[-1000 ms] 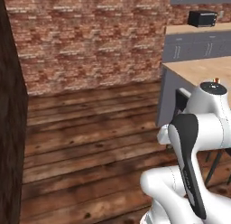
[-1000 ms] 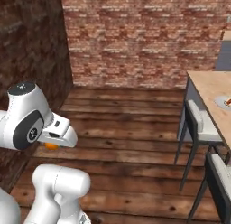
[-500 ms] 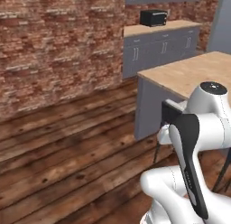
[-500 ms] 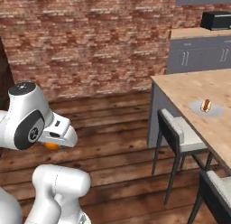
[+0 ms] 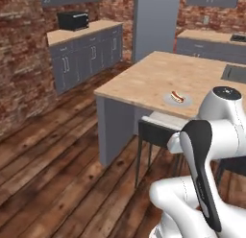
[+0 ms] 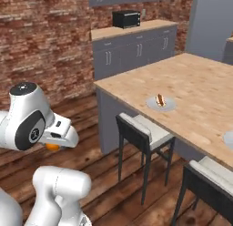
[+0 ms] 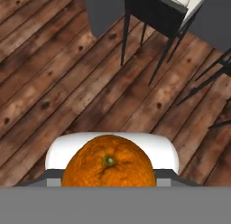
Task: Pick up the tangerine and kiwi from the fridge and place one fruit on each plate on the dining counter.
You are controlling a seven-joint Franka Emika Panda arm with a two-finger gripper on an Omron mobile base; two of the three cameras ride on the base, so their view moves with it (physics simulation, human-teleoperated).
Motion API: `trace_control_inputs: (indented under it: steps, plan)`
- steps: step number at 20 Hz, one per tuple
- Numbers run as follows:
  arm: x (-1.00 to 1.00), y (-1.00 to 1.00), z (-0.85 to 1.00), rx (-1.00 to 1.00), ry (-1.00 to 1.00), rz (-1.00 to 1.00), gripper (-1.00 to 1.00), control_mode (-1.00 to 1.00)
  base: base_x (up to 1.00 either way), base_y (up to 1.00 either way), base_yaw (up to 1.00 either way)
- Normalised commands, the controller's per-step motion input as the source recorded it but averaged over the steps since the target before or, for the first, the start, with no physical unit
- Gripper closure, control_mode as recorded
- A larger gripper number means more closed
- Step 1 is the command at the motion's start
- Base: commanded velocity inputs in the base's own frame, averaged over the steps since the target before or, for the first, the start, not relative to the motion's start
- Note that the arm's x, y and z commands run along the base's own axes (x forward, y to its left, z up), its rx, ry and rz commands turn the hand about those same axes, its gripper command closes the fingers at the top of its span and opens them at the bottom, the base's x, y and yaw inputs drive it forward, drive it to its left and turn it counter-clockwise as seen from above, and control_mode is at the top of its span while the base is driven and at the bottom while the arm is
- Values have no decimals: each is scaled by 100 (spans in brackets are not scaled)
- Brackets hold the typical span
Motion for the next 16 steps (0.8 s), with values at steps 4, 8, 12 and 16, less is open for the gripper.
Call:
trace_control_inputs:
  steps: [4,8,12,16]
  plan:
    - [0,0,0,0,0,0,100,100,59,30,-63]
    - [0,0,0,0,0,0,100,100,50,30,-52]
    - [0,0,0,0,0,0,100,100,59,18,-53]
    - [0,0,0,0,0,0,100,100,70,5,-65]
